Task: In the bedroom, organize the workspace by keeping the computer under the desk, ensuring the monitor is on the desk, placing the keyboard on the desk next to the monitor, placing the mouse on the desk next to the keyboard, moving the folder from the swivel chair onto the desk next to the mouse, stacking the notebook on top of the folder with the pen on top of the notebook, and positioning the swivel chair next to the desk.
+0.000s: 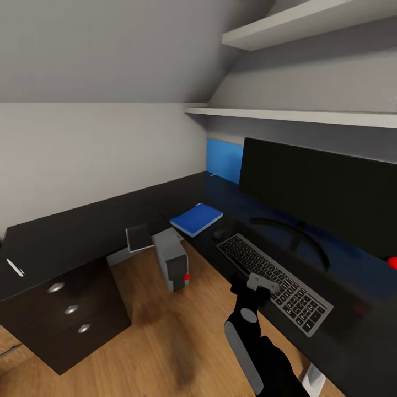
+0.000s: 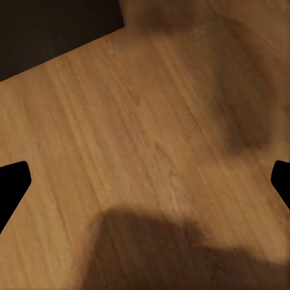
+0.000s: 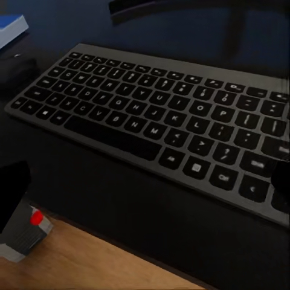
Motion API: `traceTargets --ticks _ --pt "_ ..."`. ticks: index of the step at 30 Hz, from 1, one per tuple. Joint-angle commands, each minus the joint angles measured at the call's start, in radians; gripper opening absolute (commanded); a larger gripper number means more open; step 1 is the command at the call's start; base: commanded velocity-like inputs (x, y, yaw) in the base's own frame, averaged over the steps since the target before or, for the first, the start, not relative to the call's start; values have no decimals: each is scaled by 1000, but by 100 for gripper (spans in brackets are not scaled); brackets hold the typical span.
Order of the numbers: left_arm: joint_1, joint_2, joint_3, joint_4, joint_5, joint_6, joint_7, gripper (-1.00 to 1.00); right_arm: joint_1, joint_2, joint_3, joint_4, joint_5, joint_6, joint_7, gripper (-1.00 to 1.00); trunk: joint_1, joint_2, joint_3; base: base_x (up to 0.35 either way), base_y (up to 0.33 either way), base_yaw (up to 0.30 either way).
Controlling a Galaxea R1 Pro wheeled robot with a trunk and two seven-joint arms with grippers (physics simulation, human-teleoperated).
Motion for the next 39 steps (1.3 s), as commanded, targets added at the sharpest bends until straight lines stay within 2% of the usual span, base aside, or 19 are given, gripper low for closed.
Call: traceTargets --ticks 1,5,6,12,16,21,39 --pt "-1 1 -8 -4 3 -4 9 100 -1 0 1 0 -2 8 -6 100 0 -1 -1 0 0 -94" --pt "-1 1 -8 -4 3 -4 9 100 -2 -1 -5 11 -1 7 -6 100 0 -1 -1 0 0 -35" --pt "-1 1 -8 -4 3 -4 9 100 -8 -1 -33 58 -4 8 -6 100 0 -1 -1 0 0 -5" --pt "-1 1 -8 -4 3 -4 9 100 -55 2 -80 149 -12 11 -9 100 0 -1 -1 0 0 -2" --pt "-1 1 -8 -4 3 -4 9 100 -78 3 -105 174 -47 13 -12 100 0 -1 -1 0 0 0" --pt "-1 1 -8 -4 3 -4 9 100 -87 2 -117 180 -72 16 -16 100 0 -1 -1 0 0 0" --pt "-1 1 -9 -4 3 -5 9 100 -89 5 -124 189 -74 20 -17 100 0 -1 -1 -45 39 0"
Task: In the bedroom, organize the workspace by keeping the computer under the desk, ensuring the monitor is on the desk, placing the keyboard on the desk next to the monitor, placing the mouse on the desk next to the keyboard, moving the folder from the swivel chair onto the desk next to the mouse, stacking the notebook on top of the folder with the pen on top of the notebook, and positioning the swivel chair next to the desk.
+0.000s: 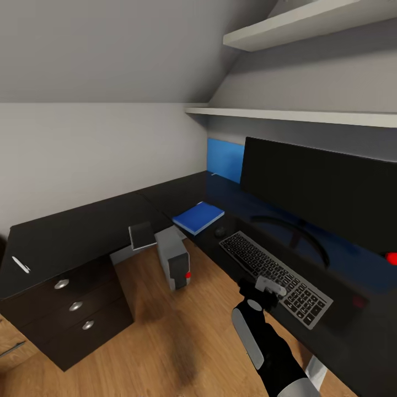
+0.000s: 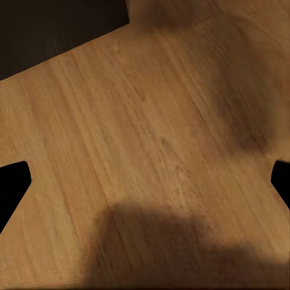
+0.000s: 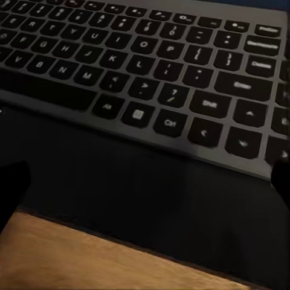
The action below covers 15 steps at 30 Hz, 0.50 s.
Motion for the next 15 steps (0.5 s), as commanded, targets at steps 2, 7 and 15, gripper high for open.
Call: traceTargets --ticks 2,7,15 --pt "-1 1 -8 -4 4 -4 8 100 -1 0 2 -1 -2 9 -7 100 0 -1 -1 -84 75 0" --pt "-1 1 -8 -4 4 -4 8 100 -1 2 4 -1 -2 10 -21 100 0 -1 -1 -26 23 0" --pt "-1 0 -9 -4 2 -4 7 100 -2 3 7 -1 -2 15 -33 100 0 -1 -1 -109 98 0"
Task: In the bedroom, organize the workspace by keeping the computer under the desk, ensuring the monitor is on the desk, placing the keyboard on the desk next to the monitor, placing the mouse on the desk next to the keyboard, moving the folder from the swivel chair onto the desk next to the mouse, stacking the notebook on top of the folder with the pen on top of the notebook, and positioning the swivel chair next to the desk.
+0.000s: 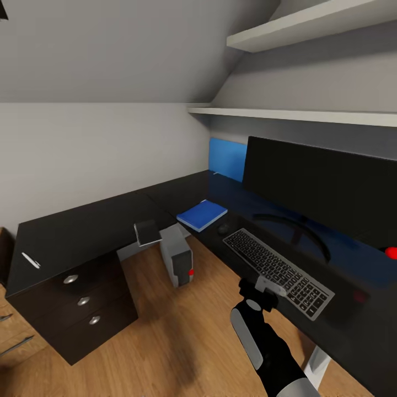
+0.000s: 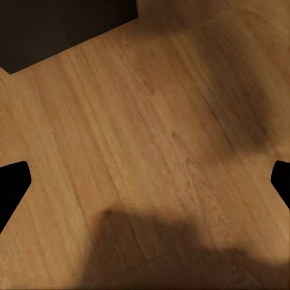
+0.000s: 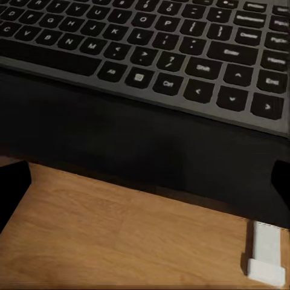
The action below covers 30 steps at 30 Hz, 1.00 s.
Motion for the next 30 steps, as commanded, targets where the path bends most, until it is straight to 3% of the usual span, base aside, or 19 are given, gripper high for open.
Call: traceTargets --ticks 1,9,19,26,28,30 --pt "-1 1 -8 -4 3 -4 9 100 -1 0 2 -2 -3 15 -6 100 0 -1 -1 -21 19 0" --pt "-1 1 -8 -4 3 -3 9 100 -4 -4 -3 -2 -48 47 -2 100 0 -1 -1 -4 3 0" --pt "-1 1 -10 -4 3 -2 9 100 -61 -10 -35 73 -58 45 3 100 0 -1 -1 0 0 0" --pt "-1 1 -10 -4 3 -2 9 100 -85 -33 -43 100 -59 41 19 100 0 -1 -1 0 0 0" --pt "-1 1 -10 -4 3 -2 9 100 -88 -40 -58 102 -62 41 38 100 0 -1 -1 0 0 0" --pt "-1 1 -10 -4 3 -2 9 100 -92 -45 -101 107 -70 41 69 100 0 -1 -1 0 0 0"
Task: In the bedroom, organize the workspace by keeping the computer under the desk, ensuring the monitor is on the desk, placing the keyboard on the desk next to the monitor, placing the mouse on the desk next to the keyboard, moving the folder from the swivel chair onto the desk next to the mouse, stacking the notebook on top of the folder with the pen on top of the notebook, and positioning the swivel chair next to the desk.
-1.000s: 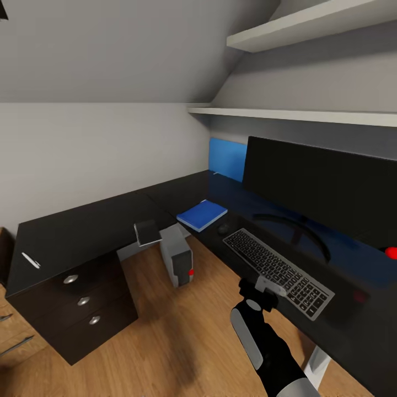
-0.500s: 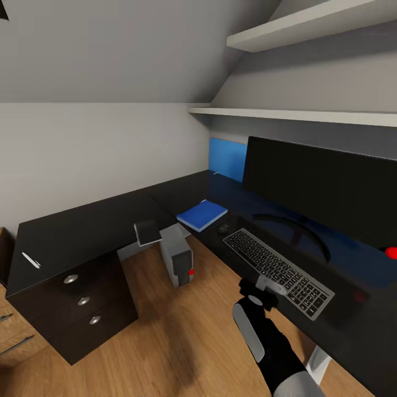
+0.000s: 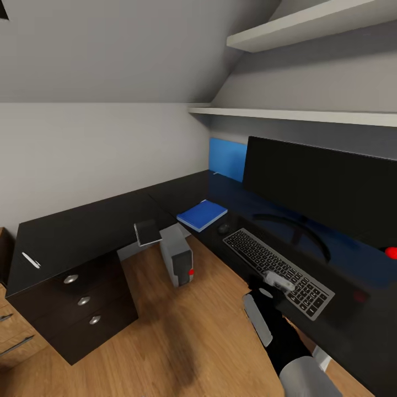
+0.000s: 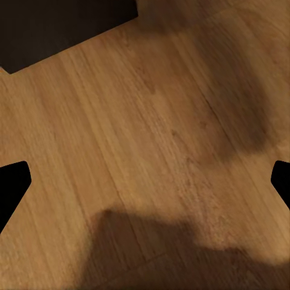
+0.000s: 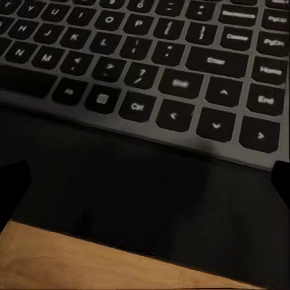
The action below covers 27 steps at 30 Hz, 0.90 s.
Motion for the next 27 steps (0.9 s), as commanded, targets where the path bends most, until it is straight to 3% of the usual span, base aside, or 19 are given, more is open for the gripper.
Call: traceTargets --ticks 1,2,5,17,19,22,27 --pt "-1 1 -9 -4 3 -4 9 100 -2 -1 -11 2 -5 7 3 100 0 -1 -1 0 0 0" --pt "-1 1 -9 -4 3 -4 9 100 -6 -3 -43 16 -8 7 28 100 0 -1 -1 0 0 0" --pt "-1 1 -9 -4 3 -4 9 100 -19 -4 -74 39 -9 7 60 100 0 -1 -1 0 0 0" --pt "-1 1 -9 -4 3 -4 9 100 -35 3 -98 81 -14 10 86 100 0 -1 -1 0 0 0" --pt "-1 1 -9 -4 3 -4 9 100 -36 4 -98 82 -25 10 86 100 0 -1 -1 0 0 0" --pt "-1 1 -9 -4 3 -4 9 100 -36 4 -96 82 -92 10 86 100 0 -1 -1 0 0 0" --pt "-1 1 -9 -4 3 -4 9 100 -36 4 -94 82 -118 10 86 100 0 -1 -1 0 0 0"
